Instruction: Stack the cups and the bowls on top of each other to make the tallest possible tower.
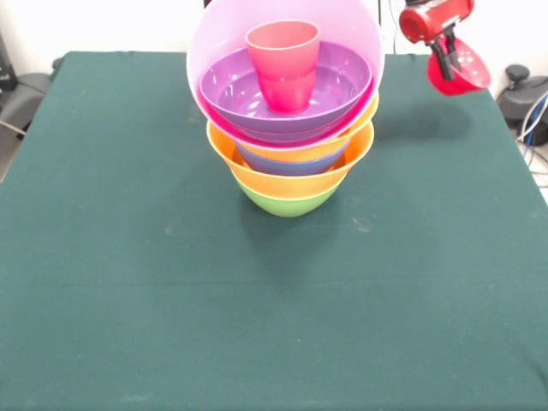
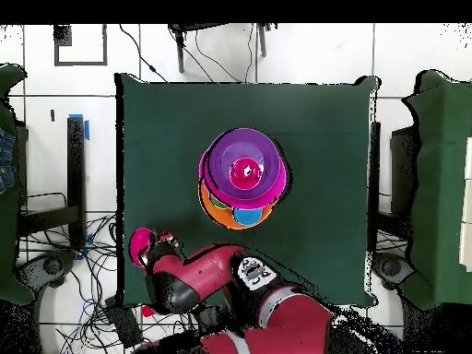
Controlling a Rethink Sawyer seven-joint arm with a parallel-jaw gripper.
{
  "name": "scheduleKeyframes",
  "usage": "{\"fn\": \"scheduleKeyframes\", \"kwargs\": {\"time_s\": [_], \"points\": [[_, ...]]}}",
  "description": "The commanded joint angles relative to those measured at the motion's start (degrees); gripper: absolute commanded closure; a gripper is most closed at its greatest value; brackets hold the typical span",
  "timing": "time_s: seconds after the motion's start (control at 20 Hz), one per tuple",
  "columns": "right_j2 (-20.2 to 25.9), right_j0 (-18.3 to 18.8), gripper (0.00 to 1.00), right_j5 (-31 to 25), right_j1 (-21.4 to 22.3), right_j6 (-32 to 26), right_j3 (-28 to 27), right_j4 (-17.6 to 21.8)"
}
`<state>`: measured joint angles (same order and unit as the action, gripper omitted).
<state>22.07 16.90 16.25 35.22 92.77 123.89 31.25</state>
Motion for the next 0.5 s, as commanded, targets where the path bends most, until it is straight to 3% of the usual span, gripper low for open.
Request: {"fn": "scheduleKeyframes", "kwargs": {"time_s": [0.05,0.25,0.35,0.5], "points": [[1.9,-3.0,1.0,3.4,3.3,12.7,-2.1,-5.7],[-1.0,-5.0,1.0,7.0,4.7,13.6,-3.5,-8.3],[0.7,-3.9,1.0,6.8,5.3,12.6,-5.0,-6.3],[-1.3,-4.3,1.0,6.7,7.5,11.8,-6.6,-6.3]]}}
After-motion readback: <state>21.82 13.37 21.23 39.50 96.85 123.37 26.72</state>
